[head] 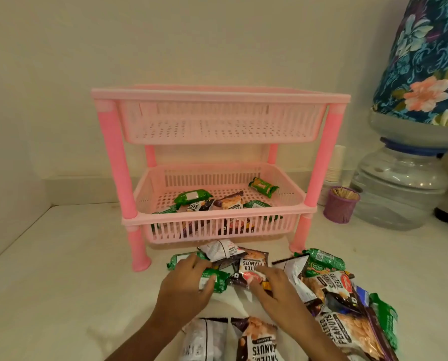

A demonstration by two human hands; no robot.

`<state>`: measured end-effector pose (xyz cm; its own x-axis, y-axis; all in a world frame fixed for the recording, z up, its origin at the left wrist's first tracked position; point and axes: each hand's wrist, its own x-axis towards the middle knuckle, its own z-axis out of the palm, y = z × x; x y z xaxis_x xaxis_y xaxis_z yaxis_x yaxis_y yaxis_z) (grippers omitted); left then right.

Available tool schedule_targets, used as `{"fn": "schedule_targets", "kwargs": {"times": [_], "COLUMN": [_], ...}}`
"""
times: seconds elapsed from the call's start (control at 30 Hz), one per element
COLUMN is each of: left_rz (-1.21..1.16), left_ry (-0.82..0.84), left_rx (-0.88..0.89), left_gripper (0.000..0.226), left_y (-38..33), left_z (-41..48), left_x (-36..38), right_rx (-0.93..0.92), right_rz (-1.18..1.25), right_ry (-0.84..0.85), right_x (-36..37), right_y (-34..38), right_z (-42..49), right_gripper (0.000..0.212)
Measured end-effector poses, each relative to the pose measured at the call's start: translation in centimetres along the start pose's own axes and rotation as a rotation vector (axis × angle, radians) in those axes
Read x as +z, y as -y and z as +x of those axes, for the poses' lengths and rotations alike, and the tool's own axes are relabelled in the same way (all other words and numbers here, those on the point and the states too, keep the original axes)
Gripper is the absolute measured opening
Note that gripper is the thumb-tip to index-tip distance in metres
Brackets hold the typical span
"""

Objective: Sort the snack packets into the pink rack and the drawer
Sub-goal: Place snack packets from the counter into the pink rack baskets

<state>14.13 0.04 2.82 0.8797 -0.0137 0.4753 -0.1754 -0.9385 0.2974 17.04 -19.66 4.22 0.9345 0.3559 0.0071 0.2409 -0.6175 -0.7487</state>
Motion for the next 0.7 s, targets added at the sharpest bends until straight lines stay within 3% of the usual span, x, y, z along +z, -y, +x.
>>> {"fn": "schedule_targets", "kwargs": {"times": [0.1, 0.27, 0.5, 0.7], "left_rz": [0.063, 0.11, 0.099, -0.025], "left_ry": [0.061, 0.356, 0.54, 0.637], "left_rx": [-0.081, -0.326, -0.393, -0.434], "left_gripper": [0.033, 0.06, 0.083, 0.086], "left_y": [-1.0, -1.6, -3.3, -4.2], "left_z": [-1.2, -3.5, -5.3, -6.3], "left_x": [-0.3, -0.3, -1.3, -1.4], "right_rx": [0.078, 0.239, 0.331, 0.355], "right_rz": [-0.07, -0.165, -0.356, -0.215], "right_ry": [0.097, 0.168, 0.187, 0.16], "right_x": [0.3, 1.8, 2.8, 3.9], "right_y": [0.5, 1.8, 2.5, 2.2], "right_z": [-0.9, -3.0, -5.3, -6.4], "right_gripper": [0.046, 0.064, 0.074, 0.078]}}
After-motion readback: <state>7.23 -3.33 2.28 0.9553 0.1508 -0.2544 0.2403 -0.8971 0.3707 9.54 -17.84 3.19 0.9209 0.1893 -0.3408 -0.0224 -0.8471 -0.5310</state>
